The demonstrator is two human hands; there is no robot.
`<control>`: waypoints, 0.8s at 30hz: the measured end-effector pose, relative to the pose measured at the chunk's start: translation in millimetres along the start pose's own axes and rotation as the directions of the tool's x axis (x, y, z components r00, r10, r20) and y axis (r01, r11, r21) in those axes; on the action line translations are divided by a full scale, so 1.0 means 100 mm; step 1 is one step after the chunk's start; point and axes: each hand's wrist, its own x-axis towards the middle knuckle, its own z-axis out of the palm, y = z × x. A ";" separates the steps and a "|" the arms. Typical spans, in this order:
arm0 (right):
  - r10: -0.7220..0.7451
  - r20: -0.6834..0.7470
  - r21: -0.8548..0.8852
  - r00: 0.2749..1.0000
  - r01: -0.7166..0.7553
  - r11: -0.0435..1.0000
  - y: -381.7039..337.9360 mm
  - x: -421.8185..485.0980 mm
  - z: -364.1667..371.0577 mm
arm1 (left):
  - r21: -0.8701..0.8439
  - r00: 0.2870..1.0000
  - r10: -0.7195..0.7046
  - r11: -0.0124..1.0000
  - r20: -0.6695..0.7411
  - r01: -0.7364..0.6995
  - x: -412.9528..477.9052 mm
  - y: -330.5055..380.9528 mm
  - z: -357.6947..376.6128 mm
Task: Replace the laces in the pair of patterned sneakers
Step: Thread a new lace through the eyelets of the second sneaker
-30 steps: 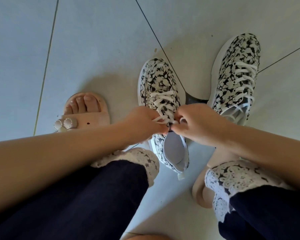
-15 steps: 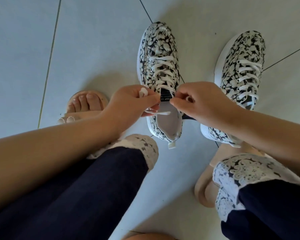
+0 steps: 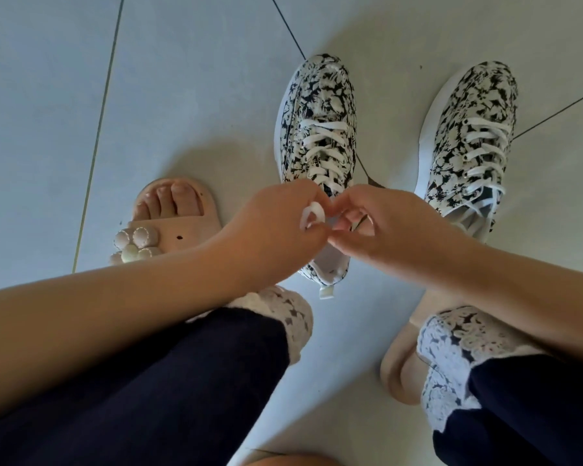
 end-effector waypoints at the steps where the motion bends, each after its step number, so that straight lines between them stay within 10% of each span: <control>1: -0.017 -0.004 -0.015 1.000 0.017 1.000 -0.03 -0.03 0.00 | -0.021 1.000 0.000 1.000 0.015 0.000 -0.01 0.00 0.00; 4: 0.059 0.066 0.156 0.996 -0.069 0.985 -0.04 -0.09 -0.01 | -0.276 0.993 -0.096 0.955 0.068 0.111 0.01 -0.06 0.01; 8: 0.234 0.218 0.681 0.948 -0.319 0.659 0.01 -0.07 0.03 | -0.742 0.954 -0.263 0.609 0.145 0.281 0.01 -0.10 0.00; 19: 0.160 -0.111 0.553 0.981 -0.073 0.830 0.01 -0.03 0.10 | -0.816 0.974 -0.222 0.556 0.036 0.157 0.04 -0.04 -0.03; 24: 0.061 0.024 0.556 0.998 -0.064 0.829 -0.02 -0.07 0.11 | -0.769 0.980 -0.196 0.623 0.027 0.146 0.01 -0.06 -0.01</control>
